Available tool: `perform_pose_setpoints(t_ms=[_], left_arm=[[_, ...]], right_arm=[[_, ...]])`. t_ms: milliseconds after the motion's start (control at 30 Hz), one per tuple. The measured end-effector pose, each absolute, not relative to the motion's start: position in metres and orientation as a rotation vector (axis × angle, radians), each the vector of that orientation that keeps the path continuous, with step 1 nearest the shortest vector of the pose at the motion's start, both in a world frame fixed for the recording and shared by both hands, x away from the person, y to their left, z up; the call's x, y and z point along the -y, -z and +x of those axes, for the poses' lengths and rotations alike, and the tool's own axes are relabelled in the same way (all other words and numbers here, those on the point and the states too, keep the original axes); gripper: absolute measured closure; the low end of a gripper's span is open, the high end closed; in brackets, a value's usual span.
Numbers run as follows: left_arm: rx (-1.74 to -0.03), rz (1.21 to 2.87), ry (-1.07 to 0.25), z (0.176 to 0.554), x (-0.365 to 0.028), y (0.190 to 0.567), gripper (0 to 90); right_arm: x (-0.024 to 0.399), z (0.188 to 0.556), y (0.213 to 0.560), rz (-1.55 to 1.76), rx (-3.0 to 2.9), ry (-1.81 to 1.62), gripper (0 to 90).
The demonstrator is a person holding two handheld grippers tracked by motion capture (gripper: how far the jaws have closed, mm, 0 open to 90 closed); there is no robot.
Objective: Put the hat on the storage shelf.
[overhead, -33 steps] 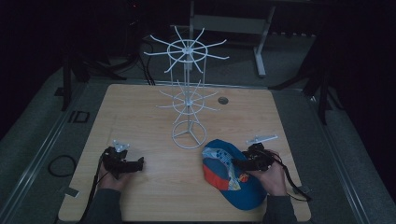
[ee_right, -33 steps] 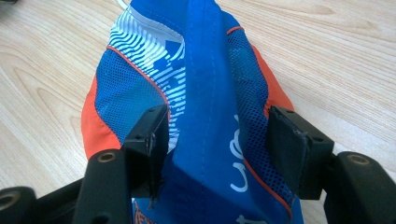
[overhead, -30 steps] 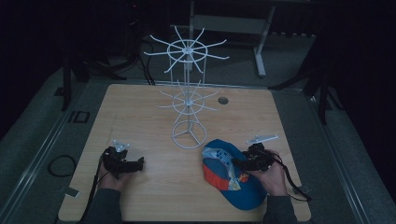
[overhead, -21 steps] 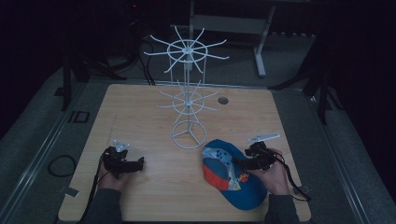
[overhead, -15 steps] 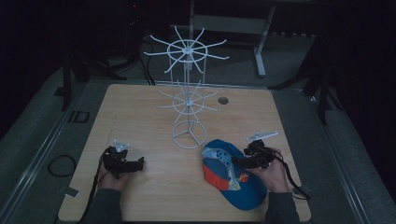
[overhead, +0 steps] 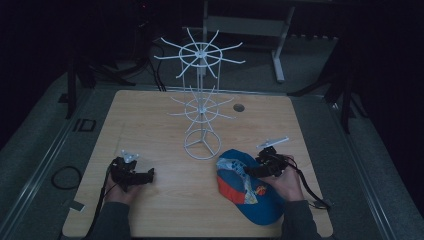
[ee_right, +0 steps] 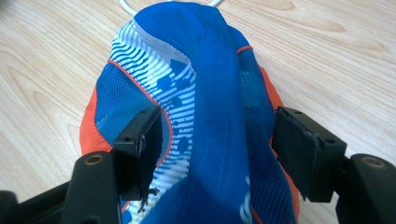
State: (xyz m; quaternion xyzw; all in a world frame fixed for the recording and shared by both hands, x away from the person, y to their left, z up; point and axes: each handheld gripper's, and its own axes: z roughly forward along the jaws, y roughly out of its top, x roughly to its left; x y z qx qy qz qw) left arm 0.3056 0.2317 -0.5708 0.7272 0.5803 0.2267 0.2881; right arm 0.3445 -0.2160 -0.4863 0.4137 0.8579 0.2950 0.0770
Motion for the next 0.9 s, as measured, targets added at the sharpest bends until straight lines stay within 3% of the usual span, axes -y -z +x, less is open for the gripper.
perform_pose_setpoints(t_ms=[267,800,900], left_arm=[[-1.549,1.942,-0.604,0.306,-0.232,0.571,0.1],[-1.547,1.942,-0.602,0.306,-0.231,0.571,0.1],[-1.547,1.941,-0.601,0.306,-0.231,0.571,0.1]], right_arm=[[0.203,0.359,0.493,1.21,-2.608,-0.806,35.6],[0.189,0.384,0.509,1.198,-2.71,-0.674,50.9],[0.187,0.389,0.51,1.221,-2.757,-0.677,67.0]])
